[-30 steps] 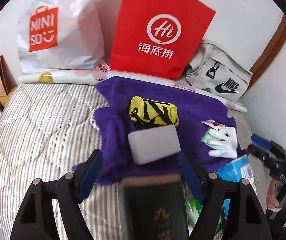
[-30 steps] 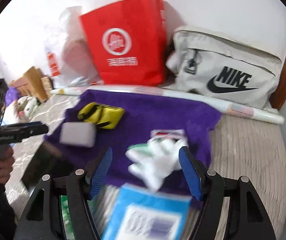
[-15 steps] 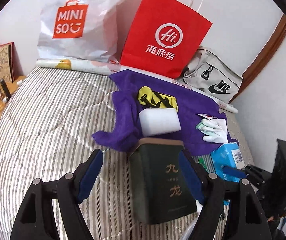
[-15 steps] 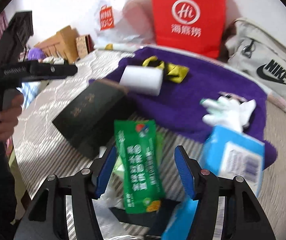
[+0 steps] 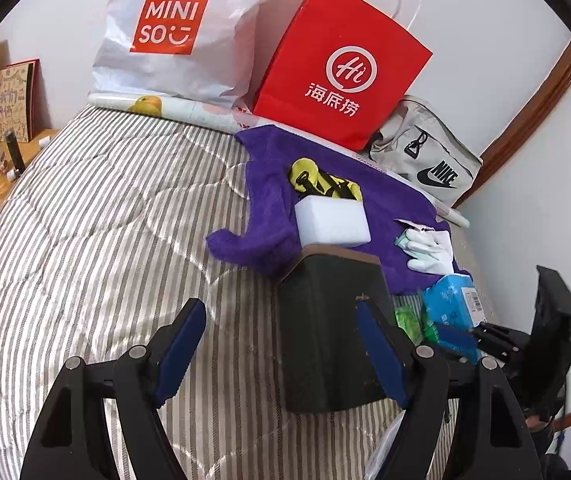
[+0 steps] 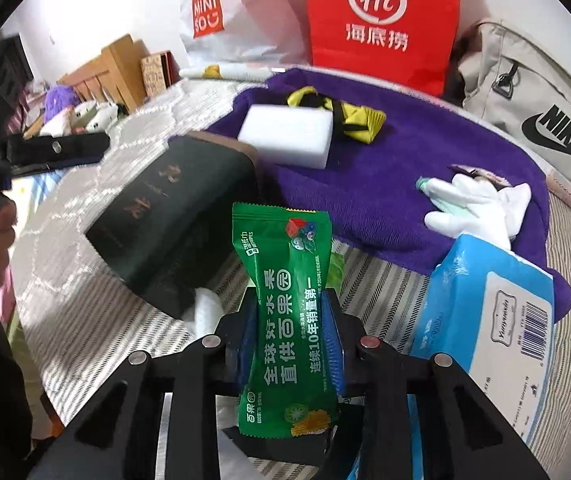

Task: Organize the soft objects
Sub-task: 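Grasp the green snack packet with the right tool while the left tool approaches the dark green tin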

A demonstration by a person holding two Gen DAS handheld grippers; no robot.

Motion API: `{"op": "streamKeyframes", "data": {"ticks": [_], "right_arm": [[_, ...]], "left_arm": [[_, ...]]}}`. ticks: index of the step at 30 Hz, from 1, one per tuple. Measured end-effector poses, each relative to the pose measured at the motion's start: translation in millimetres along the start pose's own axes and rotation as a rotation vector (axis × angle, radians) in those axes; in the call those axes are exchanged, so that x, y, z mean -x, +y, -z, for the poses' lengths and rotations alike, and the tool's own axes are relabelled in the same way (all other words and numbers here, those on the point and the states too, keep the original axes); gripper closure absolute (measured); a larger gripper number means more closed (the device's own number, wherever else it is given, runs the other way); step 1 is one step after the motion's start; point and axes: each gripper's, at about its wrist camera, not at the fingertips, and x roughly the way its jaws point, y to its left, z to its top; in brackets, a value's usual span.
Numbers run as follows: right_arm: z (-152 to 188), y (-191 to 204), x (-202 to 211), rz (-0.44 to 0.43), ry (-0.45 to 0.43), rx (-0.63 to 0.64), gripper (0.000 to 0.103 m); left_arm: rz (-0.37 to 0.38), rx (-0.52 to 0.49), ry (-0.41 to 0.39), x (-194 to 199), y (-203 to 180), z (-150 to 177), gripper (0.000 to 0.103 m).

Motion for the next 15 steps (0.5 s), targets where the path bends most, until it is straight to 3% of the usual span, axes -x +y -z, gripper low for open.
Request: {"op": "streamKeyframes", "data": {"ticks": [9,15], "right_arm": [[8,-1,45,0.008,-0.101,-0.054,0.073],[44,5,79,0.02,-0.151,-0.083,0.073]], "left_arm": [[0.009,-0.014,0.011,16,-12,33,0.027],[0.006,-0.052,0.039,22,-31,67,0.027]]}}
